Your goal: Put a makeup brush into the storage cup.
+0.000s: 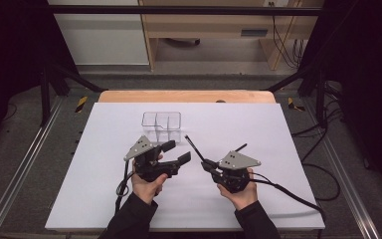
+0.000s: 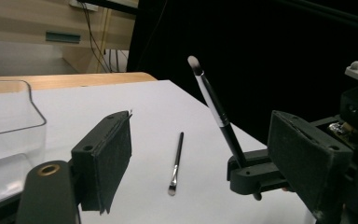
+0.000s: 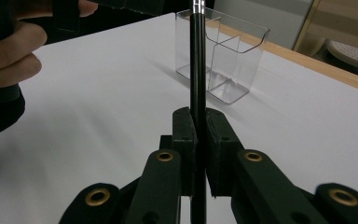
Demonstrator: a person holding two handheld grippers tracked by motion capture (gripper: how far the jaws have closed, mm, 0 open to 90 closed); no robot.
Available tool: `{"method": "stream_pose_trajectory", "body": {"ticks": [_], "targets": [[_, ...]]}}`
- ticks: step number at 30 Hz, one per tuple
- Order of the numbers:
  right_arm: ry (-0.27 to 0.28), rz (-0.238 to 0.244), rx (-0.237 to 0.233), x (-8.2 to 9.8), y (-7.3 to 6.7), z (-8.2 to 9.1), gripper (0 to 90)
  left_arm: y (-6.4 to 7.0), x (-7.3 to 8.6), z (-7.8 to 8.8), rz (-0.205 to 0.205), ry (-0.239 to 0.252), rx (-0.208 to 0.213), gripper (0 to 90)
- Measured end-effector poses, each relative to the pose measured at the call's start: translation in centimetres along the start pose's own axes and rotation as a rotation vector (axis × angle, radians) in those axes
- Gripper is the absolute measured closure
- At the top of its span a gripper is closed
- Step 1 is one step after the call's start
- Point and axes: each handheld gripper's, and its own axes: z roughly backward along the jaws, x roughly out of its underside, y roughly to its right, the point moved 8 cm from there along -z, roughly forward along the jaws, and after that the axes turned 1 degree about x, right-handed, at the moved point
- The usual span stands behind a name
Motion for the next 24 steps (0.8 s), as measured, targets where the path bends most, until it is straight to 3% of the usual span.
{"method": "stream_pose_trajectory", "body": {"ticks": [12,24], "targets": [[0.012,-0.014,-0.004,-0.1,-0.1,-0.1,84.0,0.8,0.3,-1.3,0.045,0.034,0.032,30.3],[0.021,-0.015,-0.012,-0.3,-0.5,-0.2,84.0,0.8,0.0,-1.5,0.079,0.070,0.022,44.1]]}}
